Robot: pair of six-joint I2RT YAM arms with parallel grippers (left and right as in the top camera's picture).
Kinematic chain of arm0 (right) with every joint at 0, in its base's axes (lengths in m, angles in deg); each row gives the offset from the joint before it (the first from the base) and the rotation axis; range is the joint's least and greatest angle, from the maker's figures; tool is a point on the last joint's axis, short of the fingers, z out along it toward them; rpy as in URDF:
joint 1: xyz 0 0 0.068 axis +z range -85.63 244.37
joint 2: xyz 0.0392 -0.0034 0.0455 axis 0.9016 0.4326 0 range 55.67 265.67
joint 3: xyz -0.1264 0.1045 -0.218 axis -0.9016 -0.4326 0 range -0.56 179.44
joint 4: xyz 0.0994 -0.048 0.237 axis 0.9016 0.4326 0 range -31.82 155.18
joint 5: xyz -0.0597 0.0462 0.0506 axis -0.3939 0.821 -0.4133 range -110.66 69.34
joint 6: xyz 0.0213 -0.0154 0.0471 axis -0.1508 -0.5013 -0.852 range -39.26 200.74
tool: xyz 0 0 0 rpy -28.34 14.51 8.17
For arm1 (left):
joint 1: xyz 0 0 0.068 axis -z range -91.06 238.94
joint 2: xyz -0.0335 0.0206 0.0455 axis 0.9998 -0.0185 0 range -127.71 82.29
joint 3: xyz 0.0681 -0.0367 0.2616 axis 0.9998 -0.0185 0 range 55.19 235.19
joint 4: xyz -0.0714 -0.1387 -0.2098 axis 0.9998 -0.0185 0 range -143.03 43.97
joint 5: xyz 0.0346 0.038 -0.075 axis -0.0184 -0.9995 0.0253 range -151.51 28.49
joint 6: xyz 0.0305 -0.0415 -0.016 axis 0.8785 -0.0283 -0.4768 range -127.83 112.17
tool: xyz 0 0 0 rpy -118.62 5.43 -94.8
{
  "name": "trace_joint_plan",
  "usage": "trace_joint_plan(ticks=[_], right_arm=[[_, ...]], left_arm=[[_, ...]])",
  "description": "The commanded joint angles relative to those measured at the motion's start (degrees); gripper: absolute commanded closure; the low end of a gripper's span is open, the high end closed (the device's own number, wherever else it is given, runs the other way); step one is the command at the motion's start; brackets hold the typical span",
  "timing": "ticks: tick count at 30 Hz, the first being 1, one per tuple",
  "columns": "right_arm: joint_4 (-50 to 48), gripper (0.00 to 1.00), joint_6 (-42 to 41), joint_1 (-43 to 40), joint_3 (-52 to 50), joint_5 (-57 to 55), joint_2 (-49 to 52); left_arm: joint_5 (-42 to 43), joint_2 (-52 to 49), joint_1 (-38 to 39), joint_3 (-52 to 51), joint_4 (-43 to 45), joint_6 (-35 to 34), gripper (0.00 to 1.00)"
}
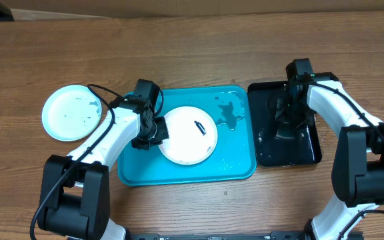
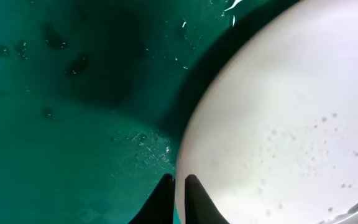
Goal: Clean dirty plates on tray and stack at the side
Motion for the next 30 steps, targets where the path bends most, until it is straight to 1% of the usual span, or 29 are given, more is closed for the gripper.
trace_joint_plan(ticks=[1, 4, 10, 16, 20, 24, 25, 26, 29, 30], right_arm=[[-0.1, 0.78, -0.2, 0.2, -0.2, -0.3, -1.0], [-0.2, 0.78, -0.2, 0.2, -0.2, -0.3, -1.0], [-0.2, 0.78, -0.2, 0.2, -0.2, -0.3, -1.0], [-0.2, 0.78, -0.2, 0.2, -0.2, -0.3, -1.0], [-0.2, 0.78, -0.2, 0.2, -0.2, -0.3, -1.0], [-0.2, 0.78, -0.2, 0.2, -0.2, -0.3, -1.0], [-0.2, 0.8, -0.2, 0.2, -0.2, -0.3, -1.0], [-0.4, 0.84, -0.2, 0.2, -0.2, -0.3, -1.0], [-0.8, 0.92, -0.2, 0.2, 0.4, -0.3, -1.0], [-0.8, 0.93, -0.2, 0.2, 0.6, -0.3, -1.0]], left_arm=[[-1.2, 0.3, 0.4, -0.5, -0.2, -0.5, 0.88], [-1.2, 0.3, 0.4, -0.5, -0.5, -0.5, 0.85], [-1.2, 0.3, 0.4, -0.6, -1.1, -0.5, 0.81], [-1.2, 0.3, 0.4, -2.0, 0.0, -0.5, 0.81], [-1.2, 0.3, 0.4, -4.7, 3.1, -0.5, 0.82], [-0.9, 0.3, 0.4, -5.8, 4.6, -0.5, 0.89], [-0.9, 0.3, 0.4, -5.7, 4.6, -0.5, 0.89], [-0.8, 0.3, 0.4, -5.8, 4.6, -0.5, 0.88], [-0.8, 0.3, 0.4, -5.8, 4.6, -0.5, 0.87], [-0.8, 0.3, 0.4, -5.7, 4.6, -0.5, 0.86]])
